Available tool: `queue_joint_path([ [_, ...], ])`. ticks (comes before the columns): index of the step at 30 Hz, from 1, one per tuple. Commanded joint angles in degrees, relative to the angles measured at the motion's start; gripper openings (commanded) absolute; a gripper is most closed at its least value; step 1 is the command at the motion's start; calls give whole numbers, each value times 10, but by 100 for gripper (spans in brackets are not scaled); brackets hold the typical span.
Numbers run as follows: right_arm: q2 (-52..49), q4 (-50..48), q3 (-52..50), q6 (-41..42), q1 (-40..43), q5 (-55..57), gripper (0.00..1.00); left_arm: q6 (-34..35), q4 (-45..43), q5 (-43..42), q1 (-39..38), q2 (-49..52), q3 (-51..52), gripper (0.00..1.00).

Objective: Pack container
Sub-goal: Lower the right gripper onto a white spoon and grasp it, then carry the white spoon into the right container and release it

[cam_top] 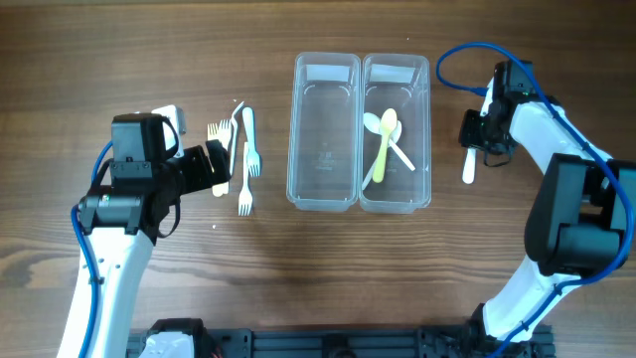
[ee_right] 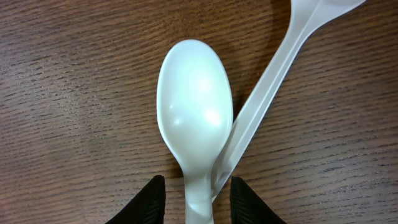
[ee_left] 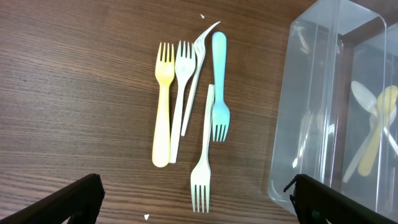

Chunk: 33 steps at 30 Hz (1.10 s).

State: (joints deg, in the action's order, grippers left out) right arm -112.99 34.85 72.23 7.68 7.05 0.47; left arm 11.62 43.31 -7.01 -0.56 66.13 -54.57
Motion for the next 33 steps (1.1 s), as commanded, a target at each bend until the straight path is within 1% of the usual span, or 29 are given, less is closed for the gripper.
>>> queue_joint_path([
  [1, -15, 3, -6, 4, -1, -5, 30, -9, -2, -9, 5, 3, -12, 100],
  [5, -19, 10, -6, 4, -1, -5, 12, -9, -2, -9, 5, 3, -12, 100],
  [7, -19, 15, -6, 5, -1, -5, 6, -9, -2, -9, 5, 3, -12, 100],
  [8, -18, 19, -6, 10, -1, -5, 4, -9, -2, -9, 5, 3, -12, 100],
  [12, 17, 23, -5, 16, -1, -13, 4, -9, -2, -9, 5, 3, -12, 100],
  [19, 159, 21, -3, 18, -2, -67, 5, -9, -2, -9, 5, 3, -12, 100],
  [22, 172, 27, -3, 18, -12, -116, 4, -9, -2, -9, 5, 3, -12, 100],
  [24, 172, 26, -3, 17, -38, -158, 4, -9, -2, -9, 5, 3, -12, 100],
  [26, 181, 17, -2, 17, -74, -173, 4, -9, -2, -9, 5, 3, -12, 100],
  [29, 212, -4, 13, 16, -143, -171, 4, -9, -2, -9, 5, 3, -12, 100],
  [33, 225, -18, 14, 15, -196, -143, 4, -9, -1, -9, 5, 3, -12, 100],
])
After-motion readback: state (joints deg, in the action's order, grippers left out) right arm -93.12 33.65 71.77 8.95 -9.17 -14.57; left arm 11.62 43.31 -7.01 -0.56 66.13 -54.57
